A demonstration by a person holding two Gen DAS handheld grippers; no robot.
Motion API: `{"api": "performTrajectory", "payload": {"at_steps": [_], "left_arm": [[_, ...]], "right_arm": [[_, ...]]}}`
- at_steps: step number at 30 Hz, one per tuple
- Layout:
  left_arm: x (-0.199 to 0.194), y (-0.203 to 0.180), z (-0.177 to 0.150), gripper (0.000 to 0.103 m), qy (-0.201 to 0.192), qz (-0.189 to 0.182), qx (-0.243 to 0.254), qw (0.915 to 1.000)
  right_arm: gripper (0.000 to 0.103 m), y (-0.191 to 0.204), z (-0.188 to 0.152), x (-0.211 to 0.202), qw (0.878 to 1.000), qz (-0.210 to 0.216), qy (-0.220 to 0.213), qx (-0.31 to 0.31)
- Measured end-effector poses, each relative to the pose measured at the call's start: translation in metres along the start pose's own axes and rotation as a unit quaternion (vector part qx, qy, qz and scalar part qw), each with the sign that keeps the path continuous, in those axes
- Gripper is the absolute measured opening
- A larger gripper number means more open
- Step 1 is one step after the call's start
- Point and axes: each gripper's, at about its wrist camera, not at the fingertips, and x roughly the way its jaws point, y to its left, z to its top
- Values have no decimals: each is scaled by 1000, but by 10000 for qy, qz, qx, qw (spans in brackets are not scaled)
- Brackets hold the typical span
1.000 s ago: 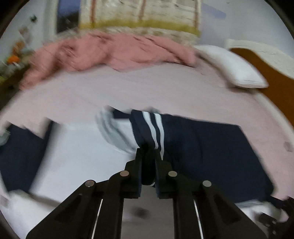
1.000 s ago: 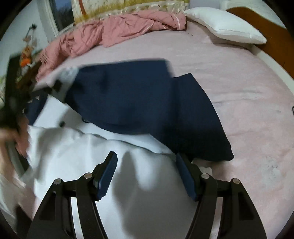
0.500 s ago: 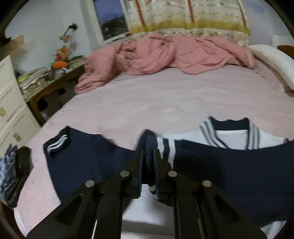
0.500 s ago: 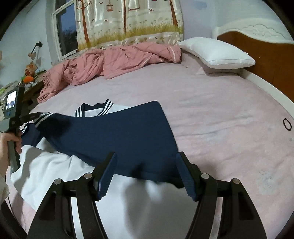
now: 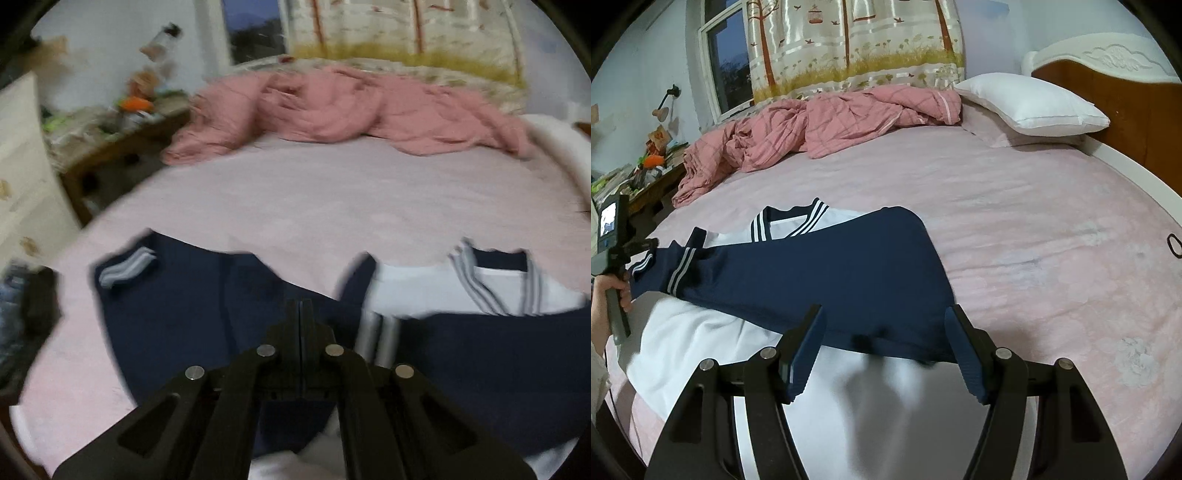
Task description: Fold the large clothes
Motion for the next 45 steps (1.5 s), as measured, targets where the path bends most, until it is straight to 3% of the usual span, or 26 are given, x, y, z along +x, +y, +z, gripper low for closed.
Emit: {"api": "performTrajectory", "payload": {"at_steps": [7, 9, 11, 12, 15, 18, 22, 25, 30, 33, 38, 41, 42, 43, 44, 45], "left_arm": [[-45, 10, -22, 3, -204, -639, 411, 9969], [-62, 20, -25, 14, -295, -761, 382, 9959], [-76, 35, -25, 52, -407, -821, 275, 9954], [-83, 44, -26, 59, -500, -826, 190, 9951], [-100, 76, -31, 64, -813, -795, 73, 9935], [-105, 115, -38, 81, -1085, -728, -69, 9914], [-80, 168, -41, 91, -872, -573, -702, 9921], [-48, 206, -47, 91, -530, -637, -1336, 9876], [-6, 248, -53, 91, 83, -909, -1947, 9766], [15, 256, -48, 91, 290, -877, -2000, 9754], [77, 261, -48, 88, 1172, -762, -2148, 9666], [93, 264, -50, 82, 1181, -631, -2171, 9669], [94, 264, -48, 78, 1106, -607, -2087, 9698], [96, 262, -47, 62, 1051, -488, -1974, 9734], [98, 258, -47, 36, 1005, -363, -1899, 9760], [99, 256, -48, 25, 951, -335, -1863, 9773]], "right_arm": [[69, 5, -3, -2, 9996, -210, -79, -160], [69, 6, -5, -2, 9994, -285, -102, -155], [69, 8, -6, -3, 9993, -331, -96, -153], [69, 9, -8, -4, 9992, -361, -106, -144], [71, 10, -13, -10, 9986, -476, -146, -166], [74, 7, -21, -19, 9975, -642, -226, -179], [74, -2, -26, -28, 9965, -779, -308, -26], [74, -9, -27, -27, 9962, -806, -292, 176], [74, -10, -32, -16, 9964, -792, -123, 288], [74, -2, -34, -8, 9962, -866, -75, 100], [74, 10, -38, -4, 9965, -825, -38, -97], [74, 15, -41, -3, 9965, -806, -35, -197], [74, 17, -42, -1, 9966, -795, -15, -231], [74, 18, -42, 0, 9965, -795, 2, -247], [74, 20, -43, 3, 9964, -808, 38, -271], [74, 21, -44, 5, 9962, -816, 63, -287]]}}
